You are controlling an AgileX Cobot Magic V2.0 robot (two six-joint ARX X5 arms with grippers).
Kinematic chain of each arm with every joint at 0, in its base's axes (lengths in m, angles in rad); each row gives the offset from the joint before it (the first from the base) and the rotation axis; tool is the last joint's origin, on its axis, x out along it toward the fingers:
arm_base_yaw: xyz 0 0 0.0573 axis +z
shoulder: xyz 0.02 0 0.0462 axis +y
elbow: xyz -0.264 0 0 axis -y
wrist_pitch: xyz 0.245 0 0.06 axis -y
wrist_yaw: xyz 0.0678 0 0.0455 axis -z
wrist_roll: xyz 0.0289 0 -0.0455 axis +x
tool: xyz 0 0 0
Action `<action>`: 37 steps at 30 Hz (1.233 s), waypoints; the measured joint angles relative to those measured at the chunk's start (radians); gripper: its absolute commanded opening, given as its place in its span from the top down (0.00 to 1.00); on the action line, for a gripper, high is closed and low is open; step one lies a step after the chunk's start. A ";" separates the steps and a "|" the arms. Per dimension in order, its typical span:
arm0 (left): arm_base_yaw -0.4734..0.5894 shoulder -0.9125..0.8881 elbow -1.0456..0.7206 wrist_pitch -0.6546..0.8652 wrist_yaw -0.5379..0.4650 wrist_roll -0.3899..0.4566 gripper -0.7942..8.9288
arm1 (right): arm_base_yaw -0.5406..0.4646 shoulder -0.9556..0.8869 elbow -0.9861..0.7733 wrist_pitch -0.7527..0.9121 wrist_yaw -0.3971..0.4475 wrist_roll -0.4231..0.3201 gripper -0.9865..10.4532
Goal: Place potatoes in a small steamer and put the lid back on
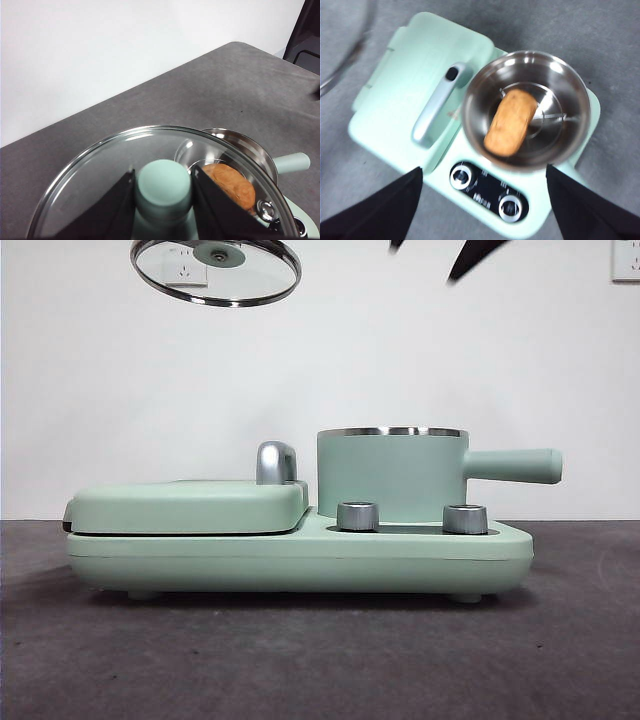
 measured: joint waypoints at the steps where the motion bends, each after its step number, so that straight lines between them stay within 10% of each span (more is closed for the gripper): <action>1: -0.003 0.000 0.000 0.000 0.000 0.000 0.90 | 0.003 -0.038 -0.031 0.000 0.008 -0.002 0.57; 21: -0.148 0.181 0.000 0.164 0.000 0.000 0.90 | 0.049 -0.984 -1.003 0.352 -0.012 0.003 0.58; 37: -0.242 0.353 0.000 0.397 0.006 0.088 0.91 | 0.049 -1.316 -1.187 0.406 0.020 0.190 0.57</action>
